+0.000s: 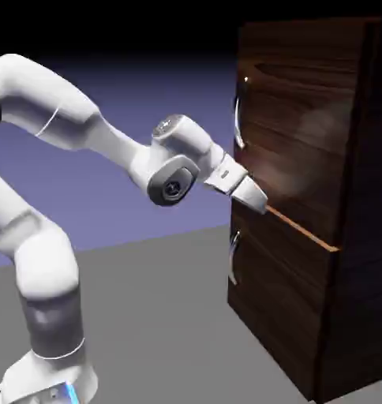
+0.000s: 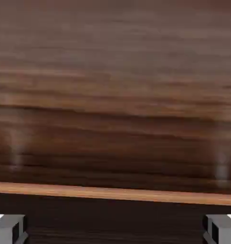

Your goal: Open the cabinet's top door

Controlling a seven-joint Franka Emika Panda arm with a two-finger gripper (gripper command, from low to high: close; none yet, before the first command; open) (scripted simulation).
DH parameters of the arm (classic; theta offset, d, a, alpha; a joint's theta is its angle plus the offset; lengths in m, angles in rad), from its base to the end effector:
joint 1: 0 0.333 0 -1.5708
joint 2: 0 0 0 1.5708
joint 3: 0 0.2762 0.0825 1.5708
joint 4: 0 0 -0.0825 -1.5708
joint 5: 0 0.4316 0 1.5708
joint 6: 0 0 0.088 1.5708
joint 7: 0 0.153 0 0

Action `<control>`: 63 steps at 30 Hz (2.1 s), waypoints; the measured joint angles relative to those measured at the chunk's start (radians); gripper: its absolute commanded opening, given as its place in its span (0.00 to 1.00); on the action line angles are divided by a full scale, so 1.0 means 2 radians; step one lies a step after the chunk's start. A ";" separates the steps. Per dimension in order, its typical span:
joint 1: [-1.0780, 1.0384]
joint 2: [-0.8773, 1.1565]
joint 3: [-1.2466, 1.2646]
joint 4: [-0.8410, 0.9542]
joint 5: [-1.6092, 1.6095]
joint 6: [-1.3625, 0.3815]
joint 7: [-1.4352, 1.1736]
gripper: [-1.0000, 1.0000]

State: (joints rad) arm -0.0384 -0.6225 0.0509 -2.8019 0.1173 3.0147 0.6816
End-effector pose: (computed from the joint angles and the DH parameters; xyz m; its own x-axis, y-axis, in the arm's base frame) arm 0.4795 -0.0049 0.3886 0.4783 -0.6990 0.5317 -0.4704 -0.7151 -0.5170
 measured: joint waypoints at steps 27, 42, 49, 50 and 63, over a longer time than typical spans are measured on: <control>-0.252 -0.263 0.255 0.041 0.587 -0.112 -0.297 1.00; -0.392 -0.409 0.396 0.063 0.913 -0.174 -0.463 1.00; -0.475 -0.419 0.445 0.106 1.019 -0.201 -0.517 1.00; -0.492 -0.413 0.452 0.117 1.032 -0.206 -0.524 1.00; -0.377 -0.442 0.279 -0.016 0.957 -0.373 -0.611 0.00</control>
State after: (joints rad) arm -0.7923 -1.5058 0.6087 -2.8337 2.0314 2.2678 -0.5404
